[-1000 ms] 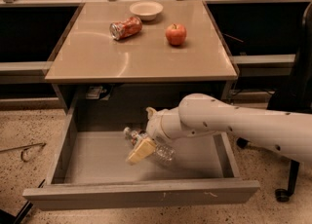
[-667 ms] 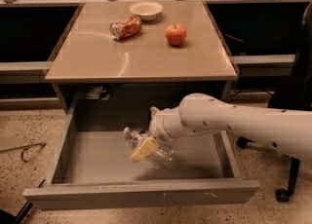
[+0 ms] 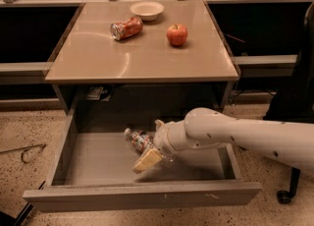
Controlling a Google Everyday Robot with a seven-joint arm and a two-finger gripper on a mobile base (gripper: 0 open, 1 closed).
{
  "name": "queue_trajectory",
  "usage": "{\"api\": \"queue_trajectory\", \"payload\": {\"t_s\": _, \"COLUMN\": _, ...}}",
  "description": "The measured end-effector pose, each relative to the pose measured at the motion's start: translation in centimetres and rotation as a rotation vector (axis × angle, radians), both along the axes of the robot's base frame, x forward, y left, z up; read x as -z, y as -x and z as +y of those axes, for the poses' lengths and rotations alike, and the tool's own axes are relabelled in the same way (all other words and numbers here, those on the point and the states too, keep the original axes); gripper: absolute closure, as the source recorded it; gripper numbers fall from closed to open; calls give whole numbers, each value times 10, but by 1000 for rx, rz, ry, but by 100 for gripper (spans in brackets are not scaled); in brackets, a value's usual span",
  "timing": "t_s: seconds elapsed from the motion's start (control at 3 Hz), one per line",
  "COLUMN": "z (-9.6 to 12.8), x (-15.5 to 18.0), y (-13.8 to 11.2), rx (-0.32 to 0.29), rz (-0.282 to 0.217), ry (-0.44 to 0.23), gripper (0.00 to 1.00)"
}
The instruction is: Pick water bottle from top drawer and place on counter
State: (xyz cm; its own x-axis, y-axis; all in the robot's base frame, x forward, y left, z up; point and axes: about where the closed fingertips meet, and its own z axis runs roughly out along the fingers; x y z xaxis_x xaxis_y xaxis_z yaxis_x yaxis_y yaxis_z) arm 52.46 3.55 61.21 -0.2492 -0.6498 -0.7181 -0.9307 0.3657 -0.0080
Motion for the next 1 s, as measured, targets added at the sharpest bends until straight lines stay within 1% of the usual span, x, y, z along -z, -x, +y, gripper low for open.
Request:
{"api": "queue_trajectory", "payload": {"t_s": 0.33, "z": -8, "x": 10, "y": 9, "rx": 28, "rz": 22, "ry": -11, "gripper": 0}}
{"api": "queue_trajectory", "payload": {"t_s": 0.67, "z": -22, "x": 13, "y": 18, "rx": 61, "rz": 31, "ry": -9, "gripper": 0}}
{"api": "queue_trajectory", "payload": {"t_s": 1.0, "z": -29, "x": 16, "y": 23, "rx": 77, "rz": 34, "ry": -10, "gripper": 0}}
